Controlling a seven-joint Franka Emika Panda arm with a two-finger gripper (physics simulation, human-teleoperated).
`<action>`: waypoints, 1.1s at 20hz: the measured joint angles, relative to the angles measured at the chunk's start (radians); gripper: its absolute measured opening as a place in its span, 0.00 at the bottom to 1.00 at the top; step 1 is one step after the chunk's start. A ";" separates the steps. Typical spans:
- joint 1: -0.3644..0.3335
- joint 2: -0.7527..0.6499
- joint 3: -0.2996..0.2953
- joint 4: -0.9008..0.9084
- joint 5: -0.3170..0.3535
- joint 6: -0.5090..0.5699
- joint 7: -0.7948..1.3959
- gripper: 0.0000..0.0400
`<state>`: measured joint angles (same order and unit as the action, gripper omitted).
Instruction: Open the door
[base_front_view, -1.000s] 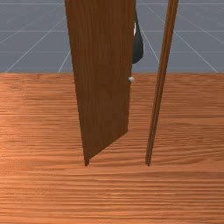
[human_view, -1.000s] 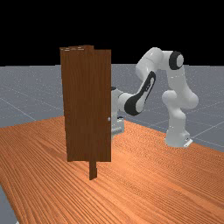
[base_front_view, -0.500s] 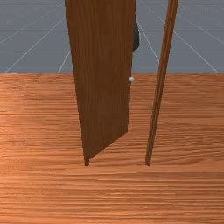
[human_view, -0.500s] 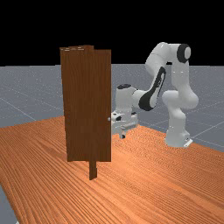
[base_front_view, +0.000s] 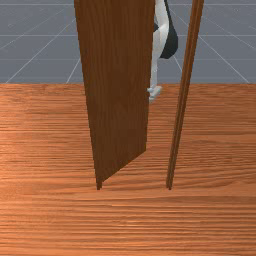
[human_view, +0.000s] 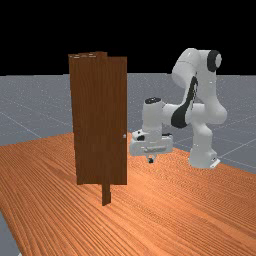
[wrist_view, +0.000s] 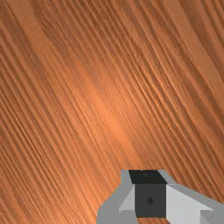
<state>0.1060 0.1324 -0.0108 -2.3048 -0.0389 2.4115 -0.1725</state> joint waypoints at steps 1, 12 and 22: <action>0.042 0.016 0.020 0.024 0.002 -0.010 0.136 0.00; 0.181 0.382 0.083 0.603 -0.080 -0.237 0.026 0.00; -0.028 0.698 0.168 1.123 -0.099 -0.417 -0.738 0.00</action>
<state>0.0784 0.8306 0.1576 -1.1822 -0.1382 1.9948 -0.9106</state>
